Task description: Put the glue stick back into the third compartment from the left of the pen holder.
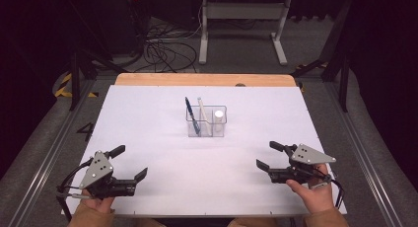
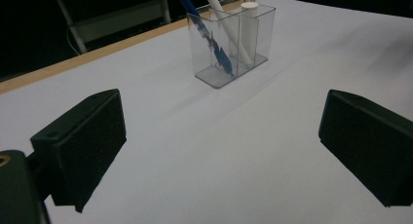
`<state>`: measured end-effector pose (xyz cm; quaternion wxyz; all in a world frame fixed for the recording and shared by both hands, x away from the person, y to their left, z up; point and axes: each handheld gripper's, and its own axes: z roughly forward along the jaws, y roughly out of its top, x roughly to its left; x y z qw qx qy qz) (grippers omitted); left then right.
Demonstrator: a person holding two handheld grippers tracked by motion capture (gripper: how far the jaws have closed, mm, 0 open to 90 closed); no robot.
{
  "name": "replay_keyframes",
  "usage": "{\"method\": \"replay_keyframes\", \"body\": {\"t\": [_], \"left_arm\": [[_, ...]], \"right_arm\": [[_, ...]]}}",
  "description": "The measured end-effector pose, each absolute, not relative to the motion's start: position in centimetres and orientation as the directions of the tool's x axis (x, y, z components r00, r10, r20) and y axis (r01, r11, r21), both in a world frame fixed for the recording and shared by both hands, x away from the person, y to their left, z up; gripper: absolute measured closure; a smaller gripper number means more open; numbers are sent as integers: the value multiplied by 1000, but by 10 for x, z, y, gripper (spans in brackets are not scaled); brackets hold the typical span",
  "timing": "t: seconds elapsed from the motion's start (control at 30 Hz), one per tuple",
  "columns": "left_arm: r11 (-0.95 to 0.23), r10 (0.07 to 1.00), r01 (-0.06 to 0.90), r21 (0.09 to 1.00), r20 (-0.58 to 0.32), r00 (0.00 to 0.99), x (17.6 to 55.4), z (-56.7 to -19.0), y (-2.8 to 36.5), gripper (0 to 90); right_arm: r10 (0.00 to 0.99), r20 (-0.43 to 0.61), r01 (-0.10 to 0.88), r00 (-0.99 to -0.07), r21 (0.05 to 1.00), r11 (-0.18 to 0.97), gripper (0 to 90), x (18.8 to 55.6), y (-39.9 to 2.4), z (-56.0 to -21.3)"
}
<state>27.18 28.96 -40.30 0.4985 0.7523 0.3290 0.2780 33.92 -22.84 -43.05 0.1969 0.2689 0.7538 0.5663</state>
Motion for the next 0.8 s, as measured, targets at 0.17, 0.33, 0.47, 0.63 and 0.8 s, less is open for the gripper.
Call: {"method": "replay_keyframes", "body": {"t": [0.17,0.33,0.47,0.63,0.8], "left_arm": [[-282,773,221,933,84,629,272,-404,289,42],[-281,775,222,934,84,627,272,-404,289,42],[-278,774,222,935,82,627,273,-405,290,41],[-277,774,222,935,80,628,274,-405,292,40],[-277,761,217,936,76,644,274,-407,292,36]], "right_arm": [[679,10,207,-734,955,210,197,339,-231,-442],[693,15,225,-720,951,213,195,337,-232,-451],[684,-4,230,-729,940,251,195,337,-228,-456],[679,2,224,-734,945,239,195,337,-227,-453],[678,8,228,-735,944,237,194,338,-228,-452]]}}
